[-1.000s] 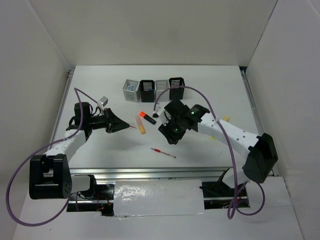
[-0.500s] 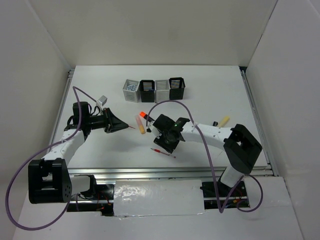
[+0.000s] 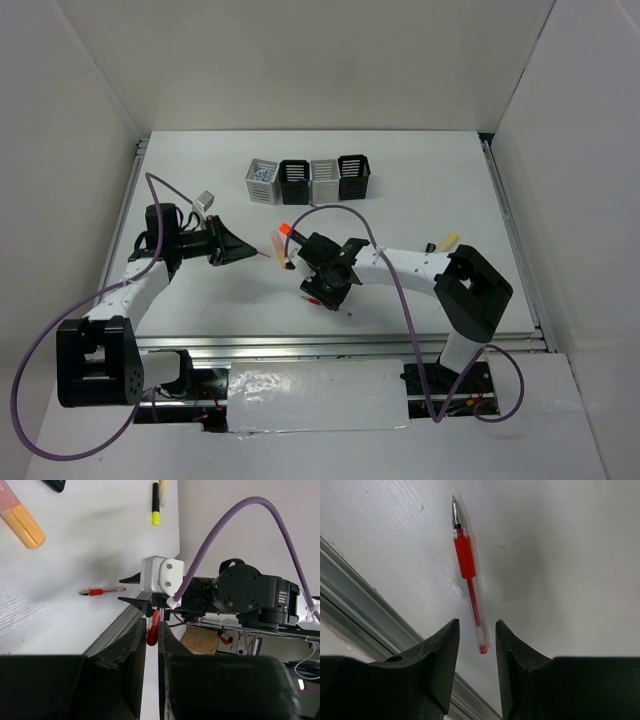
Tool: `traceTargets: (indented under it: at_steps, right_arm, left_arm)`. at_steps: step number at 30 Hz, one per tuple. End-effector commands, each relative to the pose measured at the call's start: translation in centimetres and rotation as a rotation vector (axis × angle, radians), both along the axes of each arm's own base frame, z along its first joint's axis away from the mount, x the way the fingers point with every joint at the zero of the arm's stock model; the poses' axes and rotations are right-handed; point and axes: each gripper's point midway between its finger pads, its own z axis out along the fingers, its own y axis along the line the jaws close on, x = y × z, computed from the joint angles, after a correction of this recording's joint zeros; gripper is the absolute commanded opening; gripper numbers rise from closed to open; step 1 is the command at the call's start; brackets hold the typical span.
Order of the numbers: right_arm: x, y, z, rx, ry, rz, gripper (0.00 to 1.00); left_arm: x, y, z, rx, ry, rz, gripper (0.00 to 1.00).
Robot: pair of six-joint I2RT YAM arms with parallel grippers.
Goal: Sort the stationery into containers
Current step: Pick up the pen from the center of the board.
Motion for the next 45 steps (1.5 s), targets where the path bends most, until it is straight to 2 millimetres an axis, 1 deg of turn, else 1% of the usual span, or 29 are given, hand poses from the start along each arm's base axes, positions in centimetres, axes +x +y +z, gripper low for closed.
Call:
traceTargets:
  at_steps: [1, 6, 11, 13, 16, 17, 18, 19, 20, 21, 22, 23, 24, 25, 27, 28, 29, 30, 31, 32, 33, 34, 36, 37, 39, 41, 42, 44, 45]
  right_arm:
    - [-0.1, 1.1, -0.5, 0.019, 0.006, 0.017, 0.41]
    - [-0.6, 0.4, -1.8, -0.011, 0.021, 0.024, 0.41]
    - [-0.6, 0.3, -2.3, -0.019, 0.021, 0.027, 0.4]
    - [-0.6, 0.3, -2.6, -0.022, 0.03, 0.026, 0.38]
    - [-0.8, 0.5, -3.1, -0.028, 0.042, 0.036, 0.29]
    - [-0.8, 0.4, -3.3, -0.033, 0.045, 0.036, 0.24]
    - [-0.8, 0.4, -3.5, -0.036, 0.046, 0.035, 0.07]
    - [-0.9, 0.3, -3.7, -0.041, 0.047, 0.032, 0.0]
    - [-0.8, 0.3, -3.6, -0.04, 0.046, 0.027, 0.0]
    - [-0.7, 0.4, -3.0, -0.026, 0.04, 0.023, 0.0]
    - [-1.0, 0.6, -2.4, -0.01, 0.052, 0.028, 0.0]
    - [-0.8, 0.9, -0.8, 0.038, 0.041, 0.02, 0.0]
    - [-0.7, 1.3, 0.4, 0.074, 0.036, 0.019, 0.0]
    - [-0.7, 2.0, 2.8, 0.14, 0.035, 0.022, 0.0]
    - [-0.7, 2.7, 5.4, 0.212, 0.032, 0.028, 0.0]
    - [-0.5, 3.5, 7.4, 0.255, 0.018, 0.03, 0.0]
    - [-0.7, 4.0, 8.9, 0.295, 0.017, 0.046, 0.0]
    - [-0.9, 4.1, 9.7, 0.3, 0.024, 0.051, 0.0]
    - [-0.5, 5.1, 11.2, 0.333, 0.022, 0.062, 0.0]
    - [-0.5, 5.4, 11.8, 0.339, 0.025, 0.07, 0.0]
    - [-0.4, 6.0, 12.9, 0.358, 0.02, 0.08, 0.0]
    - [-0.4, 6.4, 13.0, 0.361, 0.027, 0.086, 0.0]
    - [-0.3, 7.0, 13.7, 0.373, 0.019, 0.099, 0.0]
    - [-0.3, 7.3, 13.6, 0.368, 0.023, 0.104, 0.0]
    - [-0.3, 7.6, 13.8, 0.37, 0.024, 0.107, 0.0]
    - [-0.4, 7.6, 13.8, 0.37, 0.027, 0.111, 0.0]
    - [-0.4, 7.4, 13.5, 0.366, 0.025, 0.109, 0.0]
    - [-0.5, 7.3, 13.6, 0.365, 0.02, 0.111, 0.0]
    - [-0.5, 7.0, 13.2, 0.356, 0.02, 0.109, 0.0]
  left_arm:
    - [0.4, 0.1, 0.9, -0.002, -0.064, -0.004, 0.0]
    - [0.5, 0.2, 0.9, -0.004, -0.058, -0.005, 0.0]
    - [0.6, 0.1, 0.8, -0.007, -0.056, -0.005, 0.0]
    - [0.6, 0.1, 0.7, -0.007, -0.053, -0.005, 0.0]
    - [0.5, 0.2, 0.7, -0.012, -0.051, -0.002, 0.0]
    - [0.4, 0.2, 0.6, -0.017, -0.042, 0.002, 0.0]
    - [0.4, 0.3, 0.5, -0.017, -0.04, 0.004, 0.0]
    - [0.5, 0.4, 0.6, -0.017, -0.038, 0.008, 0.0]
    - [0.6, 0.6, 0.4, -0.008, -0.044, 0.012, 0.0]
    - [0.8, 0.8, 0.3, 0.001, -0.044, 0.016, 0.0]
    - [0.5, 0.9, 0.0, 0.008, -0.018, 0.018, 0.0]
    - [0.8, 1.0, 0.0, 0.032, -0.05, 0.01, 0.0]
    - [1.1, 1.4, -0.5, 0.069, -0.043, 0.03, 0.0]
    - [1.0, 1.5, -0.8, 0.095, -0.04, 0.025, 0.0]
    - [1.1, 1.6, -1.2, 0.106, -0.026, 0.028, 0.0]
    - [0.8, 1.4, -1.5, 0.092, -0.012, 0.021, 0.0]
    - [0.8, 1.0, -1.2, 0.07, -0.012, 0.012, 0.0]
    - [0.6, 0.6, -1.1, 0.056, -0.013, -0.002, 0.0]
    - [0.3, -0.1, -1.0, 0.054, -0.019, -0.024, 0.0]
    - [0.2, -0.3, -1.0, 0.061, -0.023, -0.033, 0.0]
    - [0.2, -0.5, -0.8, 0.071, -0.034, -0.036, 0.0]
    - [0.0, -1.0, -0.7, 0.069, -0.036, -0.054, 0.0]
    - [0.0, -1.0, -0.6, 0.068, -0.036, -0.052, 0.0]
    - [-0.5, -1.8, -0.5, 0.066, -0.039, -0.078, 0.0]
    - [-0.7, -1.9, -0.6, 0.056, -0.032, -0.083, 0.0]
    - [-0.9, -2.1, -0.4, 0.027, -0.011, -0.09, 0.0]
    - [-0.8, -2.2, -0.2, 0.013, -0.024, -0.091, 0.0]
    - [-0.8, -2.2, 0.2, -0.027, -0.002, -0.086, 0.0]
    - [-0.6, -2.2, 0.4, -0.052, 0.011, -0.076, 0.0]
